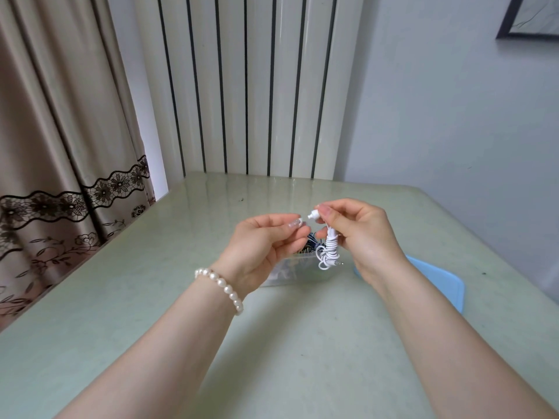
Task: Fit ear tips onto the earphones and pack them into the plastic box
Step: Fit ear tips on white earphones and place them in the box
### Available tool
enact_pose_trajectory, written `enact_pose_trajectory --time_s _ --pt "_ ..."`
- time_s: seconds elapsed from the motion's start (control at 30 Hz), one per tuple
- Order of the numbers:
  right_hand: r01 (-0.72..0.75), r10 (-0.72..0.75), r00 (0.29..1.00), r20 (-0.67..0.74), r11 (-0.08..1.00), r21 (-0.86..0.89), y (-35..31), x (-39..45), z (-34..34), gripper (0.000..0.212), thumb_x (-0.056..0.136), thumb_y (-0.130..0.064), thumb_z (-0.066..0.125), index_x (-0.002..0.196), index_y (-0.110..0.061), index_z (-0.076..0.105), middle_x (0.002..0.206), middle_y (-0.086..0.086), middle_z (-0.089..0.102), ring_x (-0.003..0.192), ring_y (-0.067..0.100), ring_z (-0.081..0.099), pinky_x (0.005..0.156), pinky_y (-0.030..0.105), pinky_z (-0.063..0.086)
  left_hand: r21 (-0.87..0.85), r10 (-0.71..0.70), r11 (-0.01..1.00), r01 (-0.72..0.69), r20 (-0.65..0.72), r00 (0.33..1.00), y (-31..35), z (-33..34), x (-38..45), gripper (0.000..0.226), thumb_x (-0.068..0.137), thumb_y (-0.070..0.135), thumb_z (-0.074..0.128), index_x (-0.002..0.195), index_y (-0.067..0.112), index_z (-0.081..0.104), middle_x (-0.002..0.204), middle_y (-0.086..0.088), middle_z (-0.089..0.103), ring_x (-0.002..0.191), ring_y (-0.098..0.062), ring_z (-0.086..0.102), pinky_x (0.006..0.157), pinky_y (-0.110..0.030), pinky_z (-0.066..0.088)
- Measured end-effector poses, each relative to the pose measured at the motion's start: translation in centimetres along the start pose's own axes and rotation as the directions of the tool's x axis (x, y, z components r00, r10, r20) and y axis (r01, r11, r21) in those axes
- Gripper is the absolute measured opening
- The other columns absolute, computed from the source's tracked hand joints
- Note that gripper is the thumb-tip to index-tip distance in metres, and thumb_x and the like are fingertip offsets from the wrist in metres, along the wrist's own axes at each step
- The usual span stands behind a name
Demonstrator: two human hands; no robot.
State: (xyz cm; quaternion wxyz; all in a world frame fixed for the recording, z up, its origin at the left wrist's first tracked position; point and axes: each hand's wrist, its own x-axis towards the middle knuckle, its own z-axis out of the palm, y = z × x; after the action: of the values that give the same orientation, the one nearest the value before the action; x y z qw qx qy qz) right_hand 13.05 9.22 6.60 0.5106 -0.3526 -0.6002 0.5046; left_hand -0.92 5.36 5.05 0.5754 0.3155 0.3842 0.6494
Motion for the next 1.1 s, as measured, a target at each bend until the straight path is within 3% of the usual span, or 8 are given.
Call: enact_pose_trajectory --time_s 0.13,0.3,0.53,0.77,0.93,1.1 --pt "-0.013 0.012 1.0 0.022 0.999 0.045 -0.07 -0.13 0.07 0.01 0.083 -0.009 0.063 0.074 -0.013 0.066 0.063 -0.005 0.068 0.048 0.01 0.06 0.051 0.02 0.049 -0.15 -0.094 0.984 0.099 0.038 0.995 -0.2 0.03 -0.02 0.015 0.087 -0.007 0.049 0.093 -0.002 0.061 0.072 -0.009 0.07 0.064 -0.011 0.069 0.061 -0.023 0.057" --pt "-0.025 0.025 1.0 0.012 0.999 0.046 0.09 -0.14 0.14 0.009 0.082 -0.01 0.064 0.074 -0.012 0.067 0.065 -0.001 0.068 0.048 0.01 0.06 0.055 0.024 0.051 -0.232 -0.141 0.96 0.158 0.092 0.986 -0.24 0.27 -0.1 0.016 0.086 -0.007 0.049 0.097 -0.006 0.062 0.073 -0.011 0.069 0.066 -0.012 0.069 0.063 -0.023 0.058" --pt "-0.026 0.025 1.0 0.015 0.997 0.071 0.0 -0.13 0.21 0.009 0.082 -0.01 0.065 0.073 -0.011 0.067 0.061 -0.002 0.065 0.047 0.011 0.06 0.056 0.027 0.053 -0.216 -0.169 0.96 0.176 0.051 0.984 -0.26 0.56 -0.44 0.017 0.085 -0.003 0.051 0.076 0.001 0.065 0.069 -0.008 0.07 0.06 -0.01 0.069 0.059 -0.022 0.057" --pt "-0.01 0.009 1.0 0.012 0.998 0.059 0.05 -0.07 0.39 0.007 0.079 -0.013 0.066 0.072 -0.014 0.067 0.07 0.005 0.066 0.054 0.016 0.065 0.065 0.032 0.053 -0.296 -0.218 0.927 0.228 0.067 0.974 -0.21 0.6 -0.38 0.012 0.069 0.007 0.062 0.06 0.002 0.069 0.061 -0.006 0.065 0.049 -0.007 0.061 0.055 -0.02 0.056" --pt "-0.007 0.005 1.0 0.024 0.998 0.069 -0.05 -0.03 0.51 0.006 0.08 -0.011 0.066 0.074 -0.011 0.067 0.074 0.009 0.066 0.058 0.019 0.068 0.066 0.032 0.055 -0.311 -0.227 0.922 0.231 0.05 0.973 -0.27 0.42 -0.28 0.017 0.073 0.005 0.06 0.058 0.002 0.068 0.063 -0.009 0.066 0.05 -0.007 0.063 0.055 -0.021 0.057" --pt "0.043 -0.043 0.997 0.063 0.999 0.001 -0.1 0.16 0.71 0.008 0.08 -0.008 0.066 0.072 -0.01 0.068 0.078 0.012 0.068 0.061 0.019 0.068 0.064 0.028 0.055 -0.223 -0.195 0.955 0.198 0.033 0.98 -0.36 0.35 -0.33 0.035 0.087 0.003 0.054 0.056 0.005 0.071 0.069 -0.016 0.07 0.054 -0.006 0.066 0.057 -0.02 0.057"
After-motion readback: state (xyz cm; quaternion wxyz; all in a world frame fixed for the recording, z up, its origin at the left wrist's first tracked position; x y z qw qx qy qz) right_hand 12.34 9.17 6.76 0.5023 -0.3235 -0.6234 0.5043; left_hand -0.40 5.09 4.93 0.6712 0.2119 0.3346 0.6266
